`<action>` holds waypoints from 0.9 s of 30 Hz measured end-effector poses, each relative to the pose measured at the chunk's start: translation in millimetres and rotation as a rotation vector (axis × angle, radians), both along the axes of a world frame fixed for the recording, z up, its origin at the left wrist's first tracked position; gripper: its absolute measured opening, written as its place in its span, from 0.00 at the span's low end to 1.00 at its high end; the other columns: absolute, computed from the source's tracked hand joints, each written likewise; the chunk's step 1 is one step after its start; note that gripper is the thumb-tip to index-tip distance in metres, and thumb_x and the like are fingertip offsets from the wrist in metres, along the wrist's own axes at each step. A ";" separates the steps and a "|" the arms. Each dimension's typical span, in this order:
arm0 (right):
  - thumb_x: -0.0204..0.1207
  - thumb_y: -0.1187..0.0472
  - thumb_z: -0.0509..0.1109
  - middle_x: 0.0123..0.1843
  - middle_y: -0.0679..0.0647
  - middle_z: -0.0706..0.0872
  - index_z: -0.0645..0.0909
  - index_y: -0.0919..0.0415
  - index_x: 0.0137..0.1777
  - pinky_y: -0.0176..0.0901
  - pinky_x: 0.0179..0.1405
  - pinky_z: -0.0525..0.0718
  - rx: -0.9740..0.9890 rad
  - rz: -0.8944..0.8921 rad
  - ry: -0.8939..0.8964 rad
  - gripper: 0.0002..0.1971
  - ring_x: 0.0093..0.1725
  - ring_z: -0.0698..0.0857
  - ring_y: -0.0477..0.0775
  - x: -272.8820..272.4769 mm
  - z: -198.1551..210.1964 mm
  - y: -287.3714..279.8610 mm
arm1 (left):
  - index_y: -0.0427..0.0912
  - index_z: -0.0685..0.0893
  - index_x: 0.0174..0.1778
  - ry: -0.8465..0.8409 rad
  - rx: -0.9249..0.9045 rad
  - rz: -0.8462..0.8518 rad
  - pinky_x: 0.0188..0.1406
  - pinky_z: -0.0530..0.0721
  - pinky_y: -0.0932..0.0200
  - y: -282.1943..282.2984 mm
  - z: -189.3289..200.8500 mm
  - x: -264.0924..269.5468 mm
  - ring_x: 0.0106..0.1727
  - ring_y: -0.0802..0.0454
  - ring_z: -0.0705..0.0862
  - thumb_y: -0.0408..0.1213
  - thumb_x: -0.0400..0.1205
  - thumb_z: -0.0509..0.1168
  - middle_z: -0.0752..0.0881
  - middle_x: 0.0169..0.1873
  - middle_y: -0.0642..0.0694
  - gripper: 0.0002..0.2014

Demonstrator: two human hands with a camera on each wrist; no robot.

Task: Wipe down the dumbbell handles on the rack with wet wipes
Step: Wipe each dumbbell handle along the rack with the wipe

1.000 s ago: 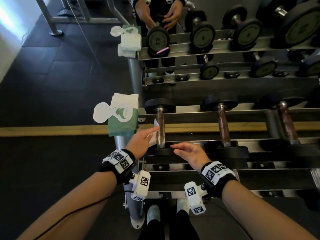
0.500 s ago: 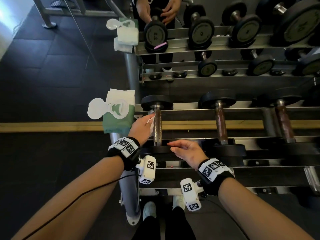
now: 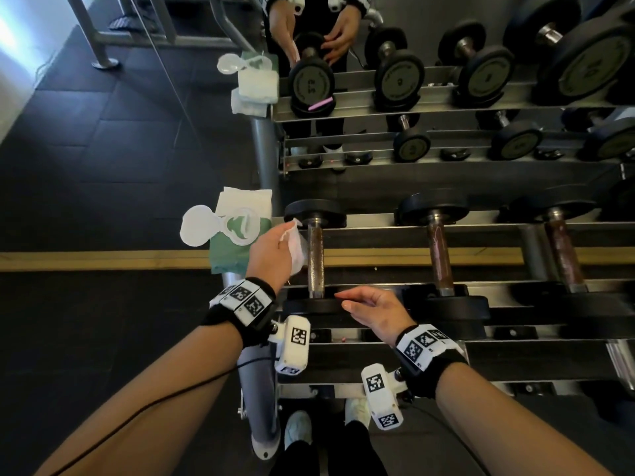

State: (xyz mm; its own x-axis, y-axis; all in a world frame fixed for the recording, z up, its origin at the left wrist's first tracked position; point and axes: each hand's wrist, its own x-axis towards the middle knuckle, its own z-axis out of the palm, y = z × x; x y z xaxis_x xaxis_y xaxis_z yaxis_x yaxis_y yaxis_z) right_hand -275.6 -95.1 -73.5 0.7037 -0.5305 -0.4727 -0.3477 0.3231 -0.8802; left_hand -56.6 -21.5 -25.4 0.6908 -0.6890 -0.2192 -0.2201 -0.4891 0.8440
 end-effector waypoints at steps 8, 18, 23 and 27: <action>0.77 0.62 0.75 0.56 0.49 0.92 0.91 0.42 0.52 0.61 0.74 0.78 -0.016 -0.015 0.022 0.12 0.63 0.87 0.52 1.6 -0.5 2.0 | 0.49 0.72 0.81 -0.134 0.193 -0.389 0.71 0.73 0.59 -11.8 -7.8 -7.0 0.73 0.42 0.79 0.32 0.91 0.53 0.80 0.73 0.39 0.22; 0.78 0.63 0.74 0.55 0.49 0.92 0.91 0.40 0.49 0.60 0.72 0.80 -0.049 -0.046 0.041 0.13 0.62 0.88 0.52 2.8 10.8 9.2 | 0.50 0.72 0.81 -0.269 0.205 -0.616 0.75 0.71 0.44 15.8 -13.0 -16.8 0.77 0.43 0.75 0.26 0.88 0.54 0.72 0.81 0.50 0.25; 0.79 0.64 0.73 0.55 0.50 0.92 0.91 0.41 0.50 0.60 0.71 0.81 -0.082 -0.058 0.030 0.14 0.61 0.88 0.52 2.3 13.8 13.1 | 0.61 0.64 0.84 -0.189 0.298 -0.672 0.67 0.72 0.62 31.8 -18.9 -17.1 0.71 0.43 0.80 0.33 0.91 0.51 0.76 0.76 0.39 0.26; 0.79 0.63 0.73 0.55 0.50 0.92 0.90 0.42 0.51 0.60 0.71 0.81 -0.087 -0.061 0.033 0.13 0.61 0.88 0.51 2.1 14.2 14.3 | 0.65 0.66 0.82 -0.027 0.259 -0.625 0.67 0.69 0.65 39.1 -13.6 -15.1 0.70 0.50 0.77 0.38 0.92 0.51 0.75 0.76 0.41 0.23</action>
